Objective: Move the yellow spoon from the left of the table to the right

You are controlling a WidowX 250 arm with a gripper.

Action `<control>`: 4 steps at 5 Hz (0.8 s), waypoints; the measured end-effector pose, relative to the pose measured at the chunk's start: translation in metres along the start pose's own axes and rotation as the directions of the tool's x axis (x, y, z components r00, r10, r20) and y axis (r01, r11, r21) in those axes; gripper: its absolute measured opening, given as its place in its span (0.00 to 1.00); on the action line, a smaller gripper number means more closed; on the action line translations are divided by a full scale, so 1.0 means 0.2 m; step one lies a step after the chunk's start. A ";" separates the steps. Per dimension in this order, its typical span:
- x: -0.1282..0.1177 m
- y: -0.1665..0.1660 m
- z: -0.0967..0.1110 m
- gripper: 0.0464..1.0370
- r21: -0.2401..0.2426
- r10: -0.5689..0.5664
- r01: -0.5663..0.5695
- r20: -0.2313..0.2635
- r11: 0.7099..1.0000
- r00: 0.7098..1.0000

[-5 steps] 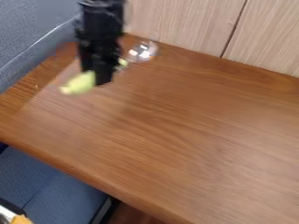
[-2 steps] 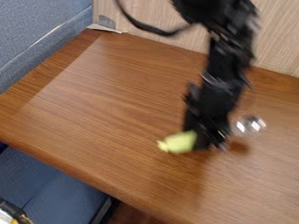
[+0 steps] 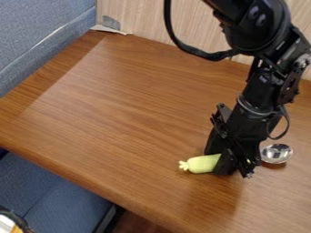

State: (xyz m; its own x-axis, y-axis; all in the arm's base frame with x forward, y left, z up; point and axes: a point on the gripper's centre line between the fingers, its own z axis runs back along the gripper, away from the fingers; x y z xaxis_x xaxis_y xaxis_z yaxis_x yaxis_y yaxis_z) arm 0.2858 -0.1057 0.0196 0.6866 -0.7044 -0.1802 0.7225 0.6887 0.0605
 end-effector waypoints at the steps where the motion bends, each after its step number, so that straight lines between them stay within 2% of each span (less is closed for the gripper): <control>1: -0.01 0.01 0.00 0.74 0.007 0.015 -0.014 -0.017 1.000 1.000; 2: -0.02 0.01 0.02 0.96 0.012 0.014 -0.014 -0.013 1.000 1.000; 3: -0.04 0.03 0.07 0.96 -0.002 0.034 -0.034 -0.001 0.999 0.999; 4: -0.05 0.05 0.15 0.96 -0.043 0.057 -0.056 0.029 0.998 0.998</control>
State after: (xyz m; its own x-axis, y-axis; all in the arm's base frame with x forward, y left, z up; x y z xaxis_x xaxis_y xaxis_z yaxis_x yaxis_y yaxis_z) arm 0.2894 -0.0969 0.0516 0.7289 -0.6685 -0.1476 0.6788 0.7338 0.0284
